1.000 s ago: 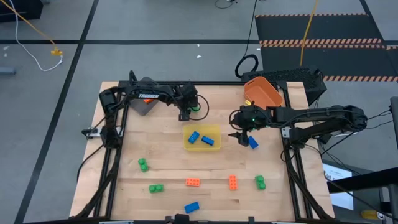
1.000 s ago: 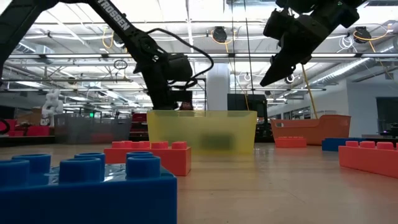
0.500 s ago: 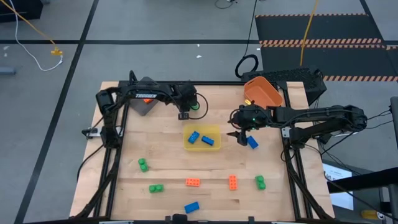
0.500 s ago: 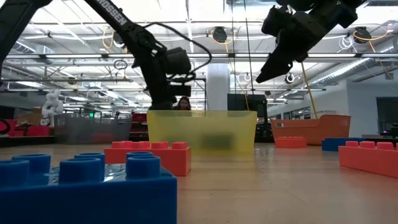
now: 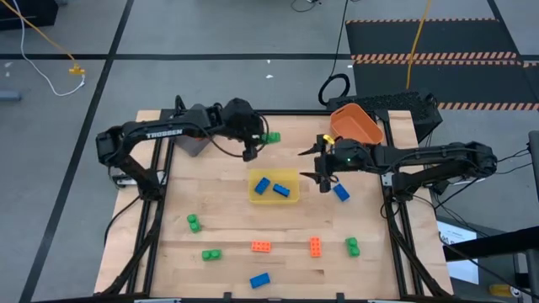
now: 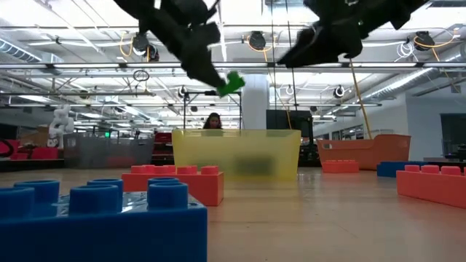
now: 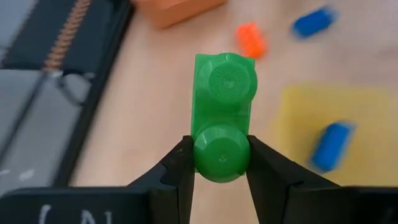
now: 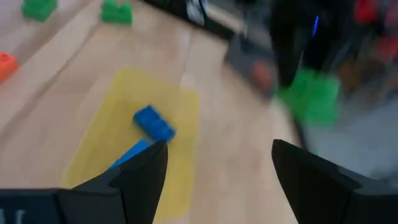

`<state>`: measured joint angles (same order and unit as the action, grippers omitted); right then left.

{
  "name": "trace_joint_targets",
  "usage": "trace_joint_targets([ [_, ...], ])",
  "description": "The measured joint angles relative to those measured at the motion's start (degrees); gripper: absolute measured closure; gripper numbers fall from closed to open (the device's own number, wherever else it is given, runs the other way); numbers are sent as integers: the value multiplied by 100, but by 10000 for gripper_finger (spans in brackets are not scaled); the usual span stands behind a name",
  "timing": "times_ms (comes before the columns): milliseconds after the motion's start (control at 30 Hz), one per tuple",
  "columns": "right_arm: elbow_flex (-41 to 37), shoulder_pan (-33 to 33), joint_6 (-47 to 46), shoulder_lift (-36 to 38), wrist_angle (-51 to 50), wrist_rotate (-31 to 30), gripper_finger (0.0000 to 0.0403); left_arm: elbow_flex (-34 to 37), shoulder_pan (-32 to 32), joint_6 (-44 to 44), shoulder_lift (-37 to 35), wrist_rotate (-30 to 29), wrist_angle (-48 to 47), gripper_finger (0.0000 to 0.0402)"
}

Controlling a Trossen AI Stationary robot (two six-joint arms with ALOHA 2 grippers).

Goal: Sort & place blocks by color
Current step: Put the green game piece into the orange bin

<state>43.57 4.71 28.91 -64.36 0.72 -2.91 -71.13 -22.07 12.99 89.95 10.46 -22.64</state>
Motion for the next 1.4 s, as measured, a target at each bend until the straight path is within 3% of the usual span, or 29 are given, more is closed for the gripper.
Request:
trace_joint_targets([
  [167,2,-222,961,-74,881,-1,122,0,478,-1081,-22,365,245,286],
  [400,9,-332,996,-319,1163,-1,122,0,1169,-1628,-24,165,738,286],
  [700,7,-415,1000,-498,1505,-6,122,4,1437,-2207,11,90,738,285],
  [1133,7,-410,1422,-901,1867,29,122,-2,1639,-2409,9,137,894,282],
  [1400,2,-415,774,-1078,2172,91,122,-2,1709,-1969,7,-468,688,283],
])
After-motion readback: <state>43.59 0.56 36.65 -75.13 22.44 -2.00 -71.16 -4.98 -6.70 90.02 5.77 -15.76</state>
